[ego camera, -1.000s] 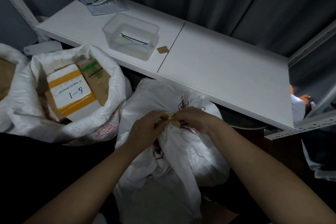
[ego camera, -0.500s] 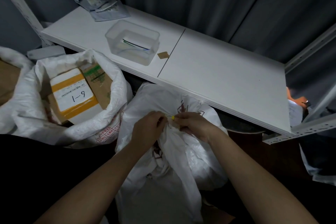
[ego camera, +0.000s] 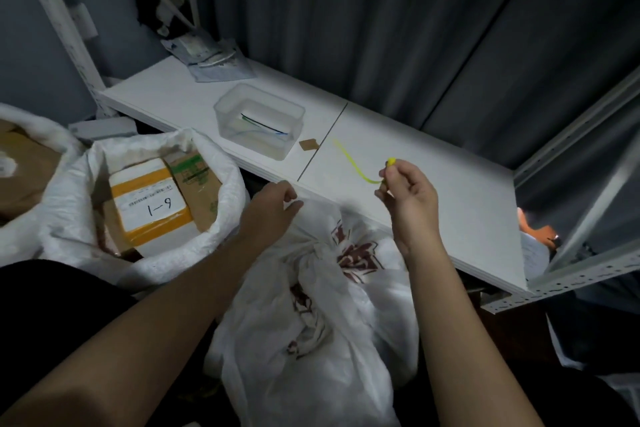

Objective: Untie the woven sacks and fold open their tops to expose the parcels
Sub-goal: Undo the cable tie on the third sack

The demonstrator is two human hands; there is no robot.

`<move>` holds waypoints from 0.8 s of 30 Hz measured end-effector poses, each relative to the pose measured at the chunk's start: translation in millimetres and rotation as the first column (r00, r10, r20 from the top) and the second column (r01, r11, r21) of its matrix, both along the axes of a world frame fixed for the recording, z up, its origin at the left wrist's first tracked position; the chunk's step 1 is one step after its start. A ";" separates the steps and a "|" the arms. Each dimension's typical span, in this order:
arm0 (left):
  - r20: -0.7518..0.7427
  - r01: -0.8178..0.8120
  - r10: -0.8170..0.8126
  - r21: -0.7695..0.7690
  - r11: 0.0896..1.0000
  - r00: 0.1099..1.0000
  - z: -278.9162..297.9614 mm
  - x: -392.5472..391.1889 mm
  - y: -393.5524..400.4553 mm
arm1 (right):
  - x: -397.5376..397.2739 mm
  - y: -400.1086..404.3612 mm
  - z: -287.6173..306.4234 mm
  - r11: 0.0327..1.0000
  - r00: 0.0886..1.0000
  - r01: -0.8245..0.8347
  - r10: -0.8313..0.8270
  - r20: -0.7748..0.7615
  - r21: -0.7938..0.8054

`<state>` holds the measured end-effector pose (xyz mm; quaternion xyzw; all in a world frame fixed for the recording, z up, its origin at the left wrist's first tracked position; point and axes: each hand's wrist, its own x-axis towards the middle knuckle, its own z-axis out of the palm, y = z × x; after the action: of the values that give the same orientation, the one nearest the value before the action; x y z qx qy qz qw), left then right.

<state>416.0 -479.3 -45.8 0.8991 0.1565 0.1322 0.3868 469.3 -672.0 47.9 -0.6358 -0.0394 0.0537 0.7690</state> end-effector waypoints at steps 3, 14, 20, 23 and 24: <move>-0.032 -0.001 0.002 0.030 1.000 1.000 20.7 15.4 22.3 | 21.4 29.6 21.5 0.996 0.995 -0.077 0.079 0.057 -0.038; -0.098 -0.170 0.184 0.132 0.976 0.978 11.7 82.8 157.3 | 133.7 193.1 -40.5 0.863 0.970 -0.198 0.241 0.035 -0.465; -0.116 -0.208 0.223 0.128 0.970 0.968 -38.5 125.7 224.6 | 208.7 275.0 -94.5 0.757 0.934 -0.223 0.346 0.088 -0.614; -0.124 -0.201 0.213 0.109 0.974 0.969 -54.4 144.0 239.2 | 241.0 294.1 -121.6 0.737 0.931 -0.242 0.359 0.061 -0.631; -0.119 -0.195 0.206 0.097 0.976 0.971 -58.0 148.3 240.7 | 248.9 294.5 -130.6 0.706 0.933 -0.265 0.361 0.011 -0.657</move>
<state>564.4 -238.6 -103.8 0.9010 0.2653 0.1192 0.3220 718.2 -377.5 -82.7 -0.8469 -0.1794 0.1495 0.4778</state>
